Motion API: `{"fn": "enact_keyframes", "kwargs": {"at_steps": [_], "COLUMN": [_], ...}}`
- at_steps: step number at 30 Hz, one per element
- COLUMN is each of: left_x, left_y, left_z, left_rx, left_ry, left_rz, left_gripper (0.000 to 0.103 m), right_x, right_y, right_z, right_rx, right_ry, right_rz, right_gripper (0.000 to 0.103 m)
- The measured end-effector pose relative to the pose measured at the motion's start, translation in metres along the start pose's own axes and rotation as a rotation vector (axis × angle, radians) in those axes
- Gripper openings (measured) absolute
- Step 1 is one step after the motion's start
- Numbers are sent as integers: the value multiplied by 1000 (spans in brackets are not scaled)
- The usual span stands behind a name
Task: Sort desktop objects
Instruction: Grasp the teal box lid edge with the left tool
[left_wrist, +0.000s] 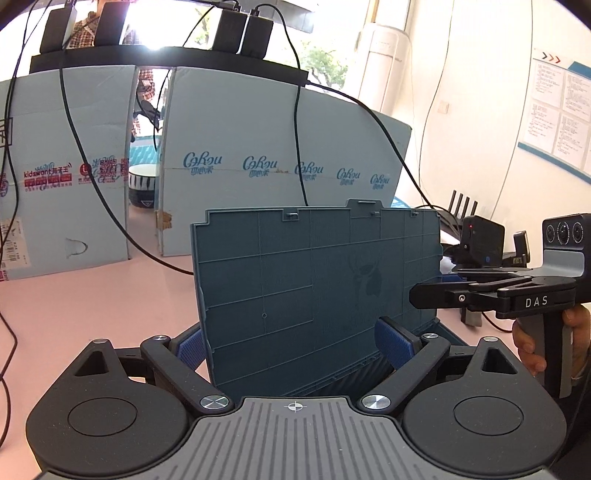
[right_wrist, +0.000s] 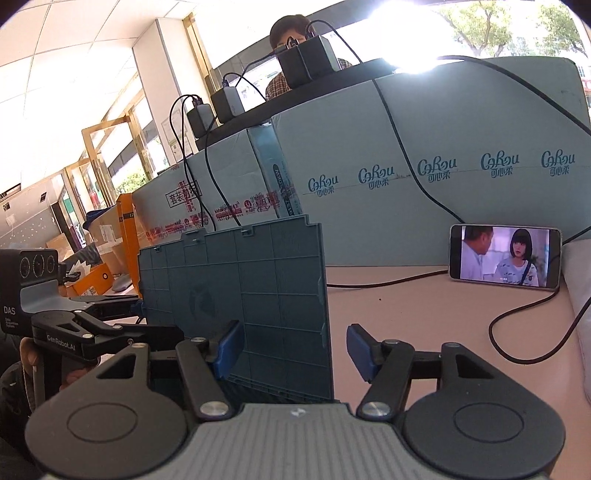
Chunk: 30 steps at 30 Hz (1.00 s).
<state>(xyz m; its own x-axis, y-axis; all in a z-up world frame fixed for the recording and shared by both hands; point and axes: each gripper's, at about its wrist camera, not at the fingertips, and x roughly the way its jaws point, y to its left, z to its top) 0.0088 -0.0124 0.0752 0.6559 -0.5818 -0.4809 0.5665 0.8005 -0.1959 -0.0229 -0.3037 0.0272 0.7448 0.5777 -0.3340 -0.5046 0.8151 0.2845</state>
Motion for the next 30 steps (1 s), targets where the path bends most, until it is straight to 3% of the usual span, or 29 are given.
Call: {"fn": "enact_keyframes", "kwargs": {"at_steps": [3, 5, 16, 30], "left_x": [3, 4, 1, -2], "left_y": [0, 1, 11, 16], "left_z": [0, 0, 2, 7], "left_rx": [-5, -6, -61, -84], "left_ry": [11, 10, 3, -63], "left_rz": [5, 14, -19, 33], "left_gripper": [82, 78, 71, 71], "right_x": [1, 0, -2, 7], "right_y": [-1, 0, 2, 6], "right_z": [-1, -2, -4, -2], "right_rx": [14, 16, 8, 0], "right_ry": [2, -5, -26, -63], "right_rz": [5, 12, 20, -7], "right_gripper": [57, 50, 46, 46]}}
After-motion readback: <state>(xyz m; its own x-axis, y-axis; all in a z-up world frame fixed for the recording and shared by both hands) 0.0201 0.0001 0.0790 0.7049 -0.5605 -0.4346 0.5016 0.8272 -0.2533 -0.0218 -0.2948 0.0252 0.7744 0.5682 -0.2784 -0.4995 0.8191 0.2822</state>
